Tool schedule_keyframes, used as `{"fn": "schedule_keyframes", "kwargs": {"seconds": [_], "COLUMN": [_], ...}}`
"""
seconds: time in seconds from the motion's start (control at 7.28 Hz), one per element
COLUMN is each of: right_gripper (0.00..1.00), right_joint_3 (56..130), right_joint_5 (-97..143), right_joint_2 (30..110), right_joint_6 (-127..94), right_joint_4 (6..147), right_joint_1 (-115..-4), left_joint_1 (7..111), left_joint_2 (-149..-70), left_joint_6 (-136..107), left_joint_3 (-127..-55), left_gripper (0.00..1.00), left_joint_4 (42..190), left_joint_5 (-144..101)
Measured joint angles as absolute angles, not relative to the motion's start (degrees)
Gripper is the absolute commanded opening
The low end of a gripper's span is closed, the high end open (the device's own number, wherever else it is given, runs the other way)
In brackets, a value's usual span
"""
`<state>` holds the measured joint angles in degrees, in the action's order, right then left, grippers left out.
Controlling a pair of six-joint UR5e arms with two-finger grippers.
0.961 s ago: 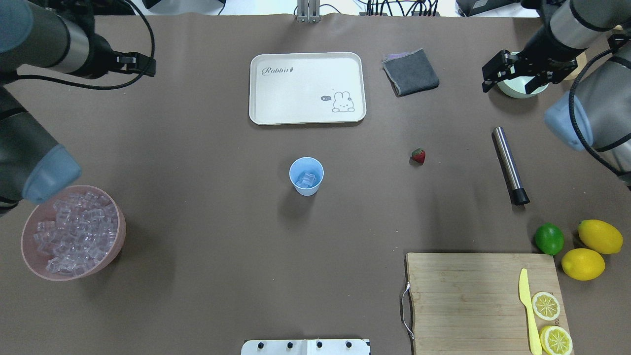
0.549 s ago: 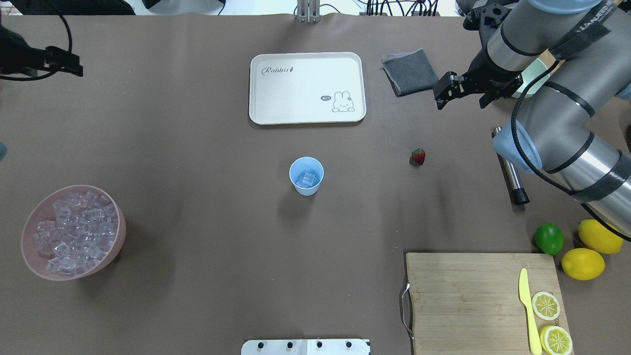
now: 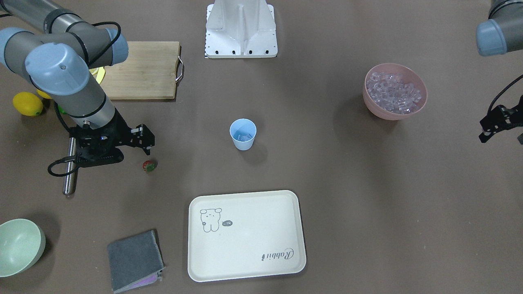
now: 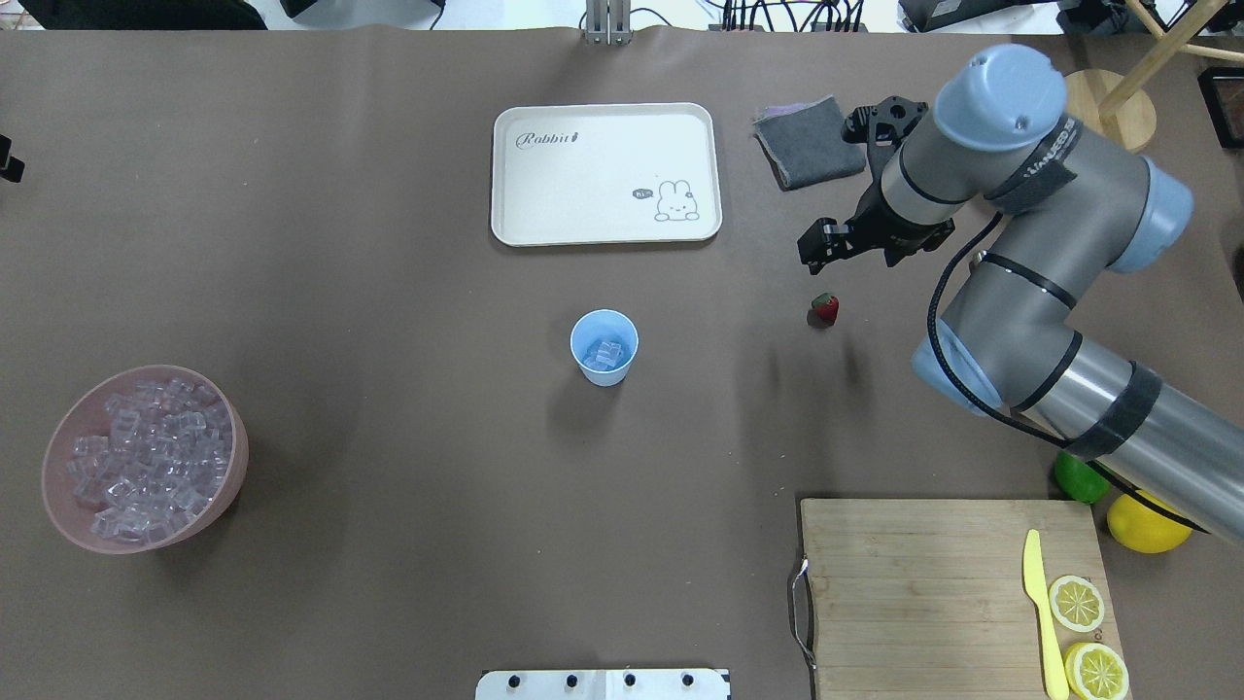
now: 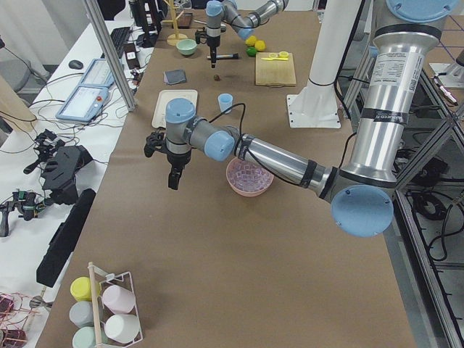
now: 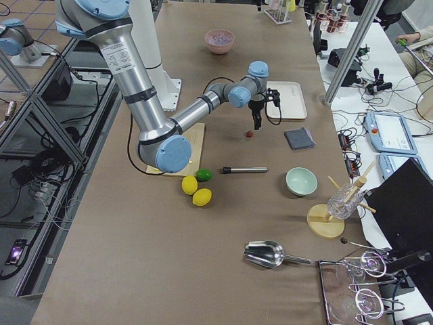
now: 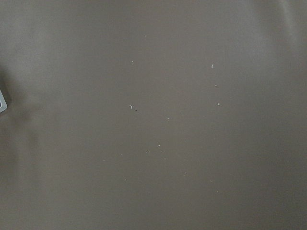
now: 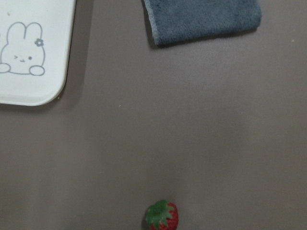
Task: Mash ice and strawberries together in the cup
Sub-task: 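Lower the right gripper onto the red strawberry and grasp it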
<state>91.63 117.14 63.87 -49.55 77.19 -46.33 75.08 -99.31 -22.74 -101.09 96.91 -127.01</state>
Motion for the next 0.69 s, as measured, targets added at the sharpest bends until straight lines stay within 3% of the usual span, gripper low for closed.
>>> {"fn": "schedule_keyframes", "kwargs": {"seconds": [0.27, 0.69], "right_gripper": [1.00, 0.99], "right_joint_3": [86.55, 85.96], "right_joint_5": [116.64, 115.51], "right_joint_2": [64.57, 64.84], "right_joint_6": [-50.90, -51.27], "right_joint_4": [69.40, 68.16], "right_joint_1": [-44.90, -42.23], "left_joint_1": [75.37, 75.63], "left_joint_2": [-99.17, -99.09], "left_joint_6": [-22.29, -22.24], "left_joint_3": [-101.26, -101.36], "left_gripper": [0.98, 0.98], "left_joint_4": [96.63, 96.54], "left_joint_5": [-127.16, -127.39]}}
